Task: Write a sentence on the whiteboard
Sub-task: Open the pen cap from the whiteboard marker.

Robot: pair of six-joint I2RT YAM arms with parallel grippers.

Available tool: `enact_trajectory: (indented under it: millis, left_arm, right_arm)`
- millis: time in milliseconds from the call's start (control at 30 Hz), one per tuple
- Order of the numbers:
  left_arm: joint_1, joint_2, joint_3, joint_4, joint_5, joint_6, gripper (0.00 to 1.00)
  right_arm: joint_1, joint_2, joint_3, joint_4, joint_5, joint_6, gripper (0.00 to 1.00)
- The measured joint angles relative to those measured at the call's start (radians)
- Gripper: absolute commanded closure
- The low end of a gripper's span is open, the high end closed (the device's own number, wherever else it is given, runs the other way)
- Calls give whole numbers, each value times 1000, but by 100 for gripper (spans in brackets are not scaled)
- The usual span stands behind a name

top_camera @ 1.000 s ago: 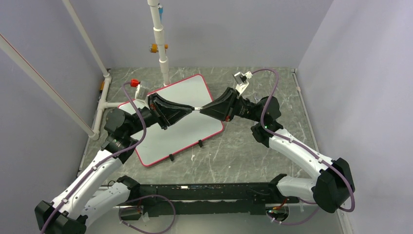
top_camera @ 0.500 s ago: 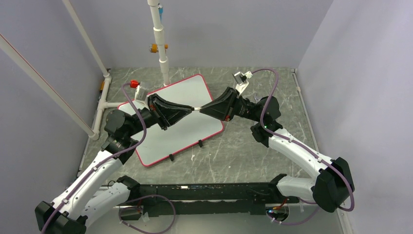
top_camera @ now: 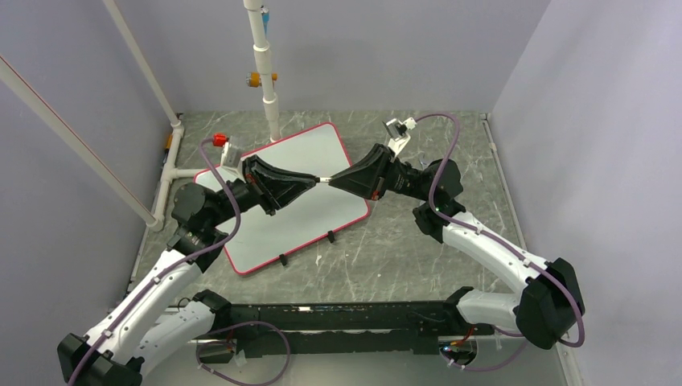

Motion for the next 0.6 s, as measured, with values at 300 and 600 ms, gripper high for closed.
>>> enact_trajectory:
  millis: [300, 600]
  left_arm:
    - [-14, -44, 5, -59, -18, -1, 100]
    - [-25, -55, 59, -170, 16, -4, 100]
  right_arm:
    - [21, -43, -1, -51, 4, -56, 100]
    - [28, -121, -32, -123, 23, -109, 100]
